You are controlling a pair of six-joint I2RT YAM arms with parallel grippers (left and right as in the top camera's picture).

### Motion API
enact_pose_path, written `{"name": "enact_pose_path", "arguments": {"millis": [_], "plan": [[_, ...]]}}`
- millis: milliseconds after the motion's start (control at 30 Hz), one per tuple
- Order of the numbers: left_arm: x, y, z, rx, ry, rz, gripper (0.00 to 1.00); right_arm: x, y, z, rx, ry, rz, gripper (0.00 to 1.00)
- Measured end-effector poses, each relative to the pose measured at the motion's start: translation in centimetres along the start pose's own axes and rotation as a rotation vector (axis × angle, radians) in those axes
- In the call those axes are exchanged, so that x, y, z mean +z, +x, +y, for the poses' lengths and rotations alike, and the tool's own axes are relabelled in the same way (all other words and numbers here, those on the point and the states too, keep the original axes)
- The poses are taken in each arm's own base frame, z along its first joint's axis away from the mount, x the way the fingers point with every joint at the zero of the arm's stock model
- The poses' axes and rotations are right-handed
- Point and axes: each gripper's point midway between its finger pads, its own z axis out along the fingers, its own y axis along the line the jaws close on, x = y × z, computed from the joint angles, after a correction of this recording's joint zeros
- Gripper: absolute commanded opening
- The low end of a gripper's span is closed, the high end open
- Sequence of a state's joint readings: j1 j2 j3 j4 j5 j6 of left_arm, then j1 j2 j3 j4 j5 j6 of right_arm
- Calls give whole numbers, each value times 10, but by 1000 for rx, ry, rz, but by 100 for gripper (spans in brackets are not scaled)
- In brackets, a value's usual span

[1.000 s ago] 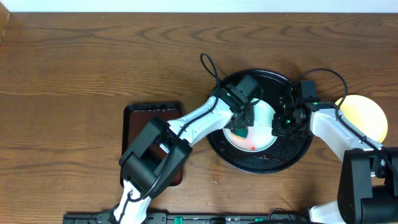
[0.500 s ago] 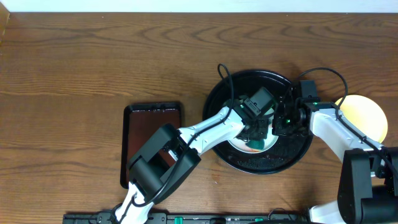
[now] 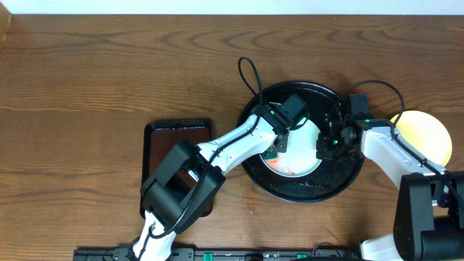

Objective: Clean dirty plates on tray and stack at the side
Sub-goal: 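Scrub the stained mint plate with the sponge in the left gripper, then move the left gripper with sponge back over the small tray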

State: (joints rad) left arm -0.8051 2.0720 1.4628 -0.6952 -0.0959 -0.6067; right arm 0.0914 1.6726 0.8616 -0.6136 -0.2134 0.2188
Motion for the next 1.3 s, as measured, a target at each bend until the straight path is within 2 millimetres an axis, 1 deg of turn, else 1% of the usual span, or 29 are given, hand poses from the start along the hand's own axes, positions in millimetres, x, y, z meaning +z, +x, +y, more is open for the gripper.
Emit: {"name": "enact_pose_path", "arguments": {"millis": [100,167,267,367,467,633,700,800,933,1100,1233,1300], "plan": [[1,-3,-5,0,33,-5,13,0,0,0,0,-1,1,1],[3,-5,-15,-9,96,-2,13,0,0,0,0,-1,1,1],[2,-10,-38,-19,240,6,13,0,0,0,0,-1,1,1],[-1,-10,-62,-19,345,9,15,0,0,0,0,1,-1,1],[-5,-2,-82,-9,396,20,16,0,-1,-1,-1,6,-6,1],[-12,25,-113,46,446,51,16,0,-3,-3,-2,20,-13,1],[-14,33,-121,66,451,57,16,0,-3,-4,-7,21,-14,1],[-13,34,-120,64,446,62,16,0,-3,-5,-10,25,-14,1],[-10,36,-108,59,381,63,15,0,-3,-5,-10,27,-12,1],[-7,34,-82,47,236,43,12,0,-1,-4,-9,21,-4,1],[-5,26,-58,35,120,1,12,0,0,-2,-10,12,0,1],[-4,22,-50,36,84,-18,11,0,1,-1,-9,7,4,1]]}}
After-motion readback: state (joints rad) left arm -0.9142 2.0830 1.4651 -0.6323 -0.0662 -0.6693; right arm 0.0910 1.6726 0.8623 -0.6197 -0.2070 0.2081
